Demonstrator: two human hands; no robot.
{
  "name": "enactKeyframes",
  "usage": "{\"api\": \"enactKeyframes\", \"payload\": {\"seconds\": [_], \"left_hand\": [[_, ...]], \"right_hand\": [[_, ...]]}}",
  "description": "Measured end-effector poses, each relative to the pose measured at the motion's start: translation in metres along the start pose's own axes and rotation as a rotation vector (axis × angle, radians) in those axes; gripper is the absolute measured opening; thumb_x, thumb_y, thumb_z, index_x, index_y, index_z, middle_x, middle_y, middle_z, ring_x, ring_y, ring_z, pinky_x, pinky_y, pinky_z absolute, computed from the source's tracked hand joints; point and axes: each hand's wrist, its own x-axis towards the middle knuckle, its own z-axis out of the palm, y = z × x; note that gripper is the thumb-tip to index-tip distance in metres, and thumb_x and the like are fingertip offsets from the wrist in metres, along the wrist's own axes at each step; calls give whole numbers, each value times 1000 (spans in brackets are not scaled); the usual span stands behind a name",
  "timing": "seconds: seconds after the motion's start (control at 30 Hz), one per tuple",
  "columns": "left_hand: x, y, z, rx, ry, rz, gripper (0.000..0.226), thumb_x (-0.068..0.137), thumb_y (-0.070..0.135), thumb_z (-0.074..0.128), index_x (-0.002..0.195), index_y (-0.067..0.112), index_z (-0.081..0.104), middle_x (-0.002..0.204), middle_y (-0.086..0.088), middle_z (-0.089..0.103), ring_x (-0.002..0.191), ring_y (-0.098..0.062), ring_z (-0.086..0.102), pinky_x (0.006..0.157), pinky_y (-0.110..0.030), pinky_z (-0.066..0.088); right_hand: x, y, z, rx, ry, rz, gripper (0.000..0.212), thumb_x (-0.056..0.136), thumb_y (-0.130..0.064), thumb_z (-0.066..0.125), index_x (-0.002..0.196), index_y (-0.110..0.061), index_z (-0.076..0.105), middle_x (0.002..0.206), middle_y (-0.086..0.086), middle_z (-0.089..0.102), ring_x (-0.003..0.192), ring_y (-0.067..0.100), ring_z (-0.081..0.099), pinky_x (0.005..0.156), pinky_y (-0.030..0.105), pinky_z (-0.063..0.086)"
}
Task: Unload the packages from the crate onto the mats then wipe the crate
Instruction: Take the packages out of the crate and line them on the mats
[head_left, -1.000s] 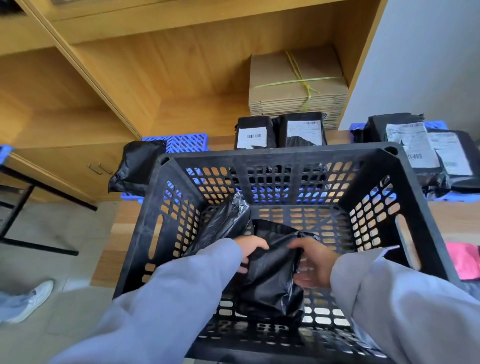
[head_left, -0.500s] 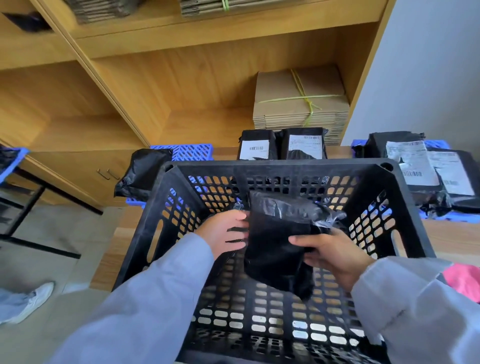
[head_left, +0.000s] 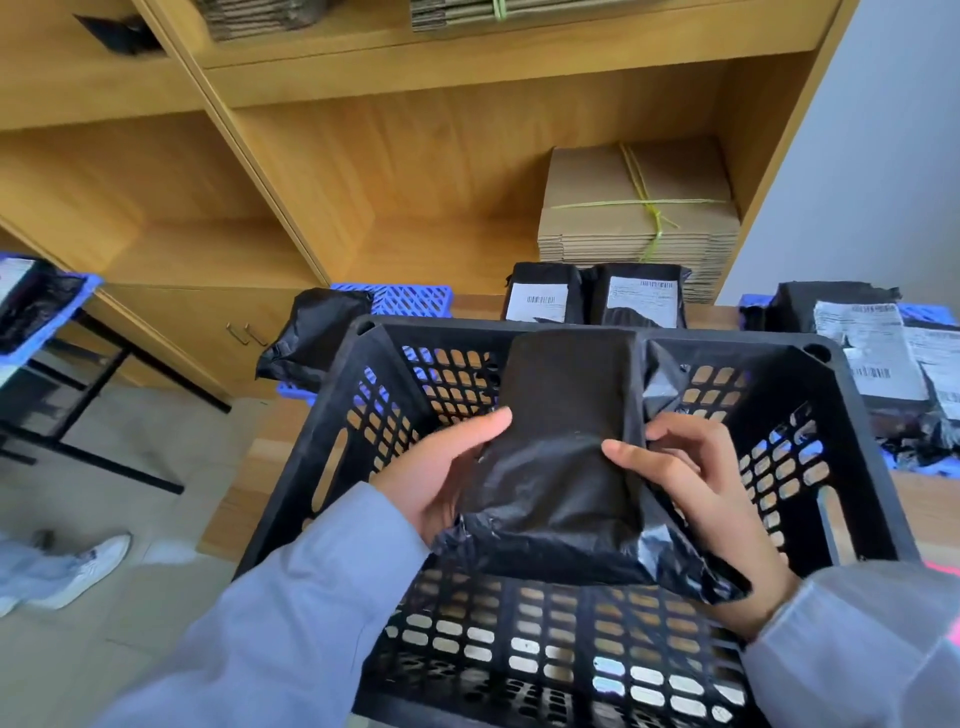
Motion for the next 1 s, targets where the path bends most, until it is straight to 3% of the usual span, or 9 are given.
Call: {"api": "enactKeyframes", "payload": {"seconds": [0.1, 0.17, 0.23, 0.33, 0.43, 0.53, 0.73, 0.87, 1.0], "left_hand": [[-5, -3, -3, 19, -27, 10, 28, 65, 29, 79, 90, 15, 79, 95, -10, 73, 94, -30, 64, 109, -53, 38], [-6, -1, -9, 20, -66, 54, 31, 67, 25, 80, 97, 15, 78, 98, -10, 72, 98, -31, 62, 109, -54, 37], [-6, 4, -22, 0, -74, 109, 38, 67, 27, 78, 104, 15, 76, 105, -12, 71, 104, -33, 62, 107, -55, 38], [-8, 18, -37, -49, -77, 182, 34, 72, 23, 74, 106, 18, 75, 110, -12, 71, 105, -33, 65, 101, -51, 47], [-14, 37, -59, -12, -111, 260, 33, 74, 16, 75, 108, 19, 73, 104, -9, 73, 93, -26, 69, 85, -40, 55], [-16, 54, -83, -8, -116, 346, 33, 71, 13, 74, 103, 20, 73, 104, -9, 73, 92, -24, 69, 83, -40, 56], [-11, 81, -142, -41, -111, 435, 43, 72, 15, 76, 114, 21, 67, 107, -2, 73, 96, -19, 70, 75, -31, 58], [1, 98, -200, -266, -189, 427, 65, 73, 24, 73, 135, 18, 54, 129, -10, 63, 118, -28, 61, 96, -49, 51], [21, 95, -239, -566, -188, 315, 72, 67, 46, 83, 126, 14, 59, 128, -14, 63, 115, -30, 63, 93, -52, 52]], "right_hand": [[7, -5, 3, 33, 53, 22, 28, 77, -25, 77, 93, -47, 70, 124, -4, 45, 106, -5, 55, 96, 11, 44], [11, -11, 8, -27, 87, 5, 33, 81, -28, 76, 110, -37, 65, 129, 10, 42, 113, -11, 48, 101, 11, 40], [16, -4, 20, -28, 79, -69, 60, 77, -19, 82, 129, -31, 55, 139, -1, 30, 126, -9, 37, 107, 18, 39], [43, -9, 26, 291, 142, 166, 68, 84, -26, 75, 138, -50, 42, 138, -31, 38, 125, -3, 48, 99, 25, 49], [71, -25, 36, 890, 103, 613, 38, 94, -18, 58, 130, -25, 60, 121, -1, 67, 88, 17, 71, 73, 32, 60], [98, -45, 46, 1208, -104, 846, 49, 94, -42, 43, 119, -10, 71, 117, 18, 69, 97, 30, 70, 80, 43, 60], [160, -91, 103, 1043, -102, 771, 42, 80, -11, 62, 120, 0, 64, 116, 20, 70, 104, 34, 70, 82, 40, 60], [204, -109, 144, 1009, 8, 737, 37, 78, -6, 65, 114, -1, 67, 104, 16, 74, 89, 29, 73, 73, 37, 60], [239, -113, 189, 1035, 107, 762, 31, 88, -4, 61, 119, -4, 65, 108, 14, 74, 96, 29, 73, 76, 44, 61]]}}
